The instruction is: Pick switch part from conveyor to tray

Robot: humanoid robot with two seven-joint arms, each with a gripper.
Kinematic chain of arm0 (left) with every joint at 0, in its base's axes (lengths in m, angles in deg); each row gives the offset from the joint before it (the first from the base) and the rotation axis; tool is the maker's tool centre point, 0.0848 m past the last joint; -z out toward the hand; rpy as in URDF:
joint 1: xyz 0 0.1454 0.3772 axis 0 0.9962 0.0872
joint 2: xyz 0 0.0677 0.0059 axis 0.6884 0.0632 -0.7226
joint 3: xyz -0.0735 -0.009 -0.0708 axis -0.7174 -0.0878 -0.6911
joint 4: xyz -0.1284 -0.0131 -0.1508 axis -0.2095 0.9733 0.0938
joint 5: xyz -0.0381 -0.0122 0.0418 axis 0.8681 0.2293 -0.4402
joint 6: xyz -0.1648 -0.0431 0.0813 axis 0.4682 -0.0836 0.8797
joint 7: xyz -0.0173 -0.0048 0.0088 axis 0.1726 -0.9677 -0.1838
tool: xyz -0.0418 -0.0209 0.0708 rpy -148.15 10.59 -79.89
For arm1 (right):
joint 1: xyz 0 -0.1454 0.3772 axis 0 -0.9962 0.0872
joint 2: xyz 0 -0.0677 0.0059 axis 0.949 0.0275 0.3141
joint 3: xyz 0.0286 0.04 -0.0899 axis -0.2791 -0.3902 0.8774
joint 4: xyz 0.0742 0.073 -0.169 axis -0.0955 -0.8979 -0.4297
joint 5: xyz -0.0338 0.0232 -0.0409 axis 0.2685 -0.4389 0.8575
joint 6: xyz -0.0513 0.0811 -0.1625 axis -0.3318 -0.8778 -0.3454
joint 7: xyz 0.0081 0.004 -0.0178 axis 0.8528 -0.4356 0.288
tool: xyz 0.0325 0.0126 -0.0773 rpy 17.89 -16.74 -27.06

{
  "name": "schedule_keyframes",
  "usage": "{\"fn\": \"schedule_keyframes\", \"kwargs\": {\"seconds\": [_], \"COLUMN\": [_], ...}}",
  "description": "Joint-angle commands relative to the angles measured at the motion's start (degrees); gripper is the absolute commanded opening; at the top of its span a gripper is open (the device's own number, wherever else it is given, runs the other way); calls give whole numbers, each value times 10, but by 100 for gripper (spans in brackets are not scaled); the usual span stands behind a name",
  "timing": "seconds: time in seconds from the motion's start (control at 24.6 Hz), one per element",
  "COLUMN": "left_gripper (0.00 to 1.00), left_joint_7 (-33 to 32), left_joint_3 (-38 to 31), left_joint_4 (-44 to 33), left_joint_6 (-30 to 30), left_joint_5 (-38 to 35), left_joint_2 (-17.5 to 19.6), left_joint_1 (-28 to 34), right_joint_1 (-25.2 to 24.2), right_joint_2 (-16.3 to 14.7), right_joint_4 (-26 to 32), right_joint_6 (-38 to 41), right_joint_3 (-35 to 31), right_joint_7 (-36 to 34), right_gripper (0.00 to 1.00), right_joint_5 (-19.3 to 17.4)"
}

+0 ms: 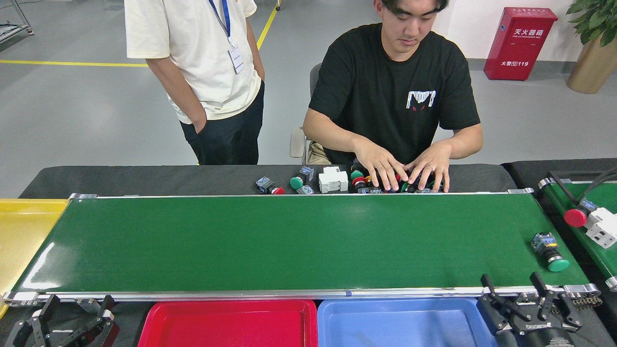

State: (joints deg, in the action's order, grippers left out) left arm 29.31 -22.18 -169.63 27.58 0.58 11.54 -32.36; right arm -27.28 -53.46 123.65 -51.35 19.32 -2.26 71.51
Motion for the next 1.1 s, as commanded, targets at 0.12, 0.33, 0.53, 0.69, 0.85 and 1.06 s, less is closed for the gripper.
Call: {"fn": "schedule_keyframes", "kwargs": {"seconds": [0.12,0.33,0.53,0.69,0.85,1.06], "left_gripper": [100,100,100,100,100,100], "left_joint_7": [3,3,3,3,2,2], "left_joint_3": [2,2,1,2,3,-4], "left_joint_4": [-9,-7,-6,-6,-6,-6], "left_joint_6": [2,1,1,1,1,1], "left_joint_5": [0,-1,-2,-1,-2,0], "left_joint_2": [4,4,6,9,10,10], "left_joint_1": [-2,-2,-2,-2,-6,-7], "right_joint_1": [32,63,88,127,142,140], "right_joint_2": [3,7,24,45,45,40], "right_joint_4": [-32,-74,-109,-153,-164,-155], "right_joint_6": [1,5,5,8,15,103], "right_joint_3": [-8,-8,-5,16,40,48], "right_joint_7": [54,60,60,63,60,35], "right_gripper": [99,99,98,96,56,4], "right_joint_5": [-2,-1,-1,2,8,8]}}
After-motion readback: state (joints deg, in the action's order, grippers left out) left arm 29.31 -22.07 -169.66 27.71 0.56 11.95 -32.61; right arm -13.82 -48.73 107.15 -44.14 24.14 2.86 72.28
